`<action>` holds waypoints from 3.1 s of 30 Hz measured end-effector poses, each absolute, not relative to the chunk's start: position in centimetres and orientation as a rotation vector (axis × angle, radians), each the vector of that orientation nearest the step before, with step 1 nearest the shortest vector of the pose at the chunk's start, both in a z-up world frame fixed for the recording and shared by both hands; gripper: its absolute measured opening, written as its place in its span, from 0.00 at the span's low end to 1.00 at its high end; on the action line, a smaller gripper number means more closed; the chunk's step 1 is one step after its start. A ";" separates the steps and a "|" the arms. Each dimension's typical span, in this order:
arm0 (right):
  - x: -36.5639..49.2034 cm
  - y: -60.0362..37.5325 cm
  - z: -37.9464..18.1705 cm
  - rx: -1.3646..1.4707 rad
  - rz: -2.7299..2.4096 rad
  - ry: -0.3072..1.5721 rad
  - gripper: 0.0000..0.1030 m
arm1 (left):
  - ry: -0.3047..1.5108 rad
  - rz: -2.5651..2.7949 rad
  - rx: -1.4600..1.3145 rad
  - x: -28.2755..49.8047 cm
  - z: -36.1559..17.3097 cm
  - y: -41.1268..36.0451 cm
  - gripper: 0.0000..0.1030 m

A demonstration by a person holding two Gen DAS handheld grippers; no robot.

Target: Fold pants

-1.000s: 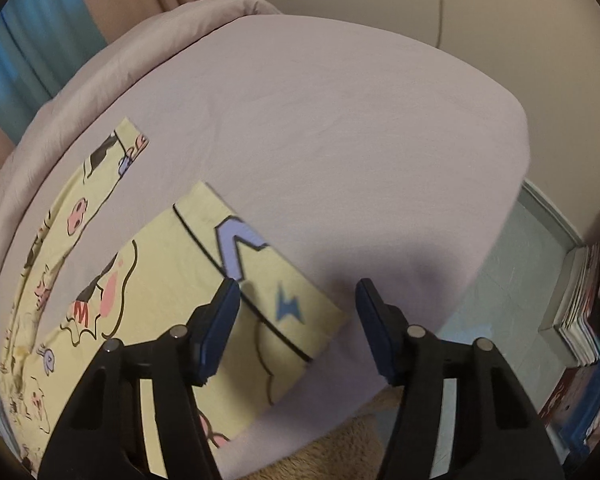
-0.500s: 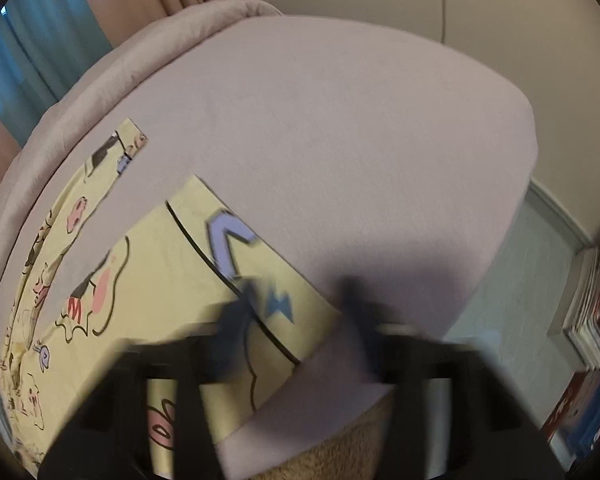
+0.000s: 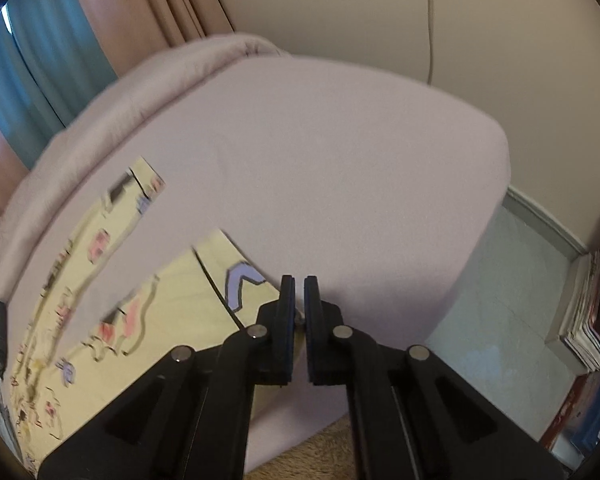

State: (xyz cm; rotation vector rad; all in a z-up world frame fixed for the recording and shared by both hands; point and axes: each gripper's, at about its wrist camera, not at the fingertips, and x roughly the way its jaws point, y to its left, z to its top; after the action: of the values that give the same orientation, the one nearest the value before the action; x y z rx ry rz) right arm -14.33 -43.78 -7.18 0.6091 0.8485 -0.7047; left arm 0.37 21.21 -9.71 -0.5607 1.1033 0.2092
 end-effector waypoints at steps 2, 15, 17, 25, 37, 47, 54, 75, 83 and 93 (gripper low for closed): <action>-14.5 -44.1 -7.6 0.613 -0.725 0.854 0.05 | 1.122 0.221 -0.540 0.3 -10.1 21.1 0.02; -14.3 -43.6 -7.3 0.508 -0.727 0.905 0.07 | 1.166 0.232 -0.509 0.6 -11.0 21.2 0.02; -14.0 -43.2 -7.1 0.486 -0.717 0.925 0.08 | 1.171 0.230 -0.497 0.7 -10.6 21.2 0.05; -12.1 -40.0 -4.7 0.388 -0.612 0.914 0.47 | 1.076 0.358 -0.410 0.9 -7.2 22.6 0.30; -12.1 -38.1 -10.3 0.416 -0.545 1.041 0.48 | 1.058 0.185 -0.353 2.8 -6.0 17.4 0.30; -11.1 -36.0 -6.5 0.361 -0.518 0.972 0.59 | 1.086 -0.119 -0.239 5.6 -6.7 6.7 0.30; -9.5 -34.3 -11.4 0.325 -0.517 1.052 0.64 | 1.176 -0.193 -0.155 5.5 -11.6 2.9 0.30; -9.8 -34.1 -11.9 0.343 -0.553 0.985 0.70 | 1.187 -0.160 -0.201 5.8 -11.7 3.2 0.32; -9.8 -33.7 -11.9 0.328 -0.588 0.974 0.70 | 1.174 -0.164 -0.186 5.5 -11.8 3.2 0.32; -9.7 -33.9 -11.8 0.340 -0.608 0.978 0.72 | 1.187 -0.193 -0.138 5.7 -11.7 1.7 0.56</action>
State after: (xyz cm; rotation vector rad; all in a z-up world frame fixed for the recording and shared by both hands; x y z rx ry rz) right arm -9.66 -33.86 -11.84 0.3402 0.9780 -0.6081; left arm 5.69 1.72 -11.71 -0.1381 1.1868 -0.1925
